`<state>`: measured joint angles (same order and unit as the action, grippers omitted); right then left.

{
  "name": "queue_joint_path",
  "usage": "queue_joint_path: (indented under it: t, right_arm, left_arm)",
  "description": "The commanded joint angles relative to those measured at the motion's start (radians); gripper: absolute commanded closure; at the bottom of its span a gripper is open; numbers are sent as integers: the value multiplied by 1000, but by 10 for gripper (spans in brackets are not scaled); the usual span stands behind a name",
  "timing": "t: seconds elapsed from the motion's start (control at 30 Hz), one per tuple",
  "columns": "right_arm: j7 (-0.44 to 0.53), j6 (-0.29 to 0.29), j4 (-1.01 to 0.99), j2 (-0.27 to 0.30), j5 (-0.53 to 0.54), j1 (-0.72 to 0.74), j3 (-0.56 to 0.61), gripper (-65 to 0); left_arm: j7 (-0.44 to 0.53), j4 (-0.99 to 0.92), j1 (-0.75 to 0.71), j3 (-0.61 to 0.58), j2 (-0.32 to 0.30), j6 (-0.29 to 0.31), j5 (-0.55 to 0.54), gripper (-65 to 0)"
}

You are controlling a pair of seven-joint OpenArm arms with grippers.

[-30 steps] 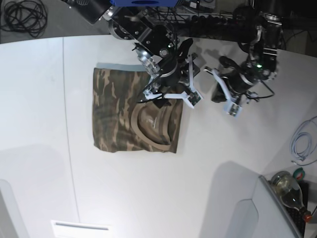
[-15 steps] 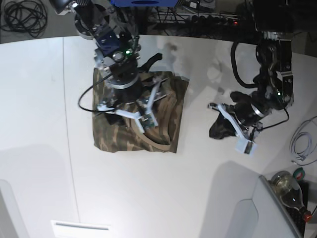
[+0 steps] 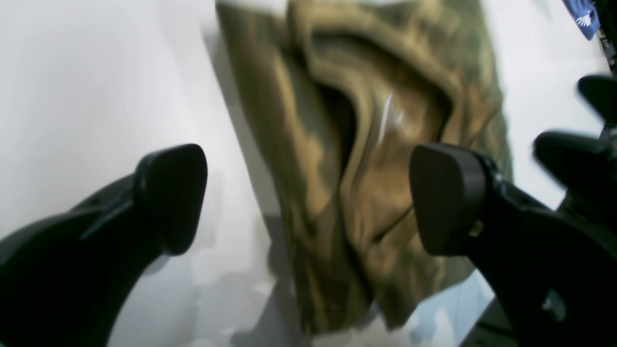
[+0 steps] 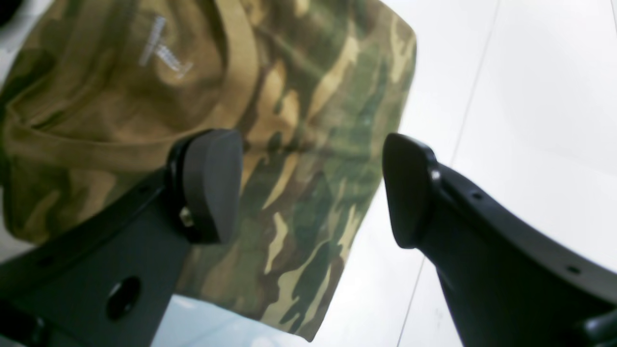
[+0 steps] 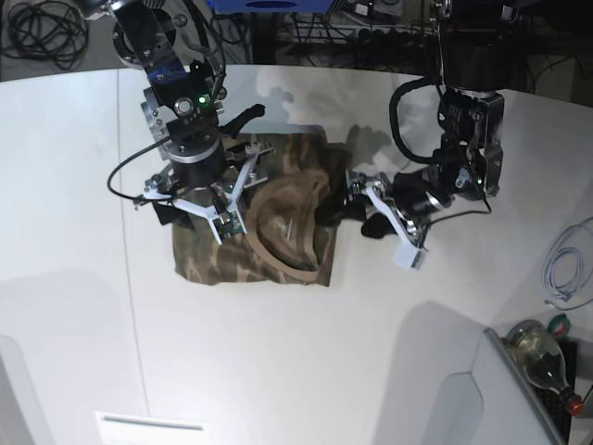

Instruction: Layout the t-shirt on the table in an organized manner, then fold the t-shirt properly

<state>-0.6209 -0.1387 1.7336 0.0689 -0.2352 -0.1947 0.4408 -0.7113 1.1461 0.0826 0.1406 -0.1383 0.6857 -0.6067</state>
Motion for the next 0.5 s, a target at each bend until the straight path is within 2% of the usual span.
queue_joint_path:
  t: [0.0,0.27,0.47]
  right_arm:
    - [20,-2,19,6,-10,7,-3,-432]
    - [20,-2,19,6,-10,5,-3,-432]
    - [20,-2,19,7,-10,-5,-4,-432]
  left_arm:
    - [37,-1,24,3,-5,12,-23,-638]
    - [147,-102,27,-151,-8,12,-23,-638]
    - [163,-185,49,-163,7,12,-23,-638]
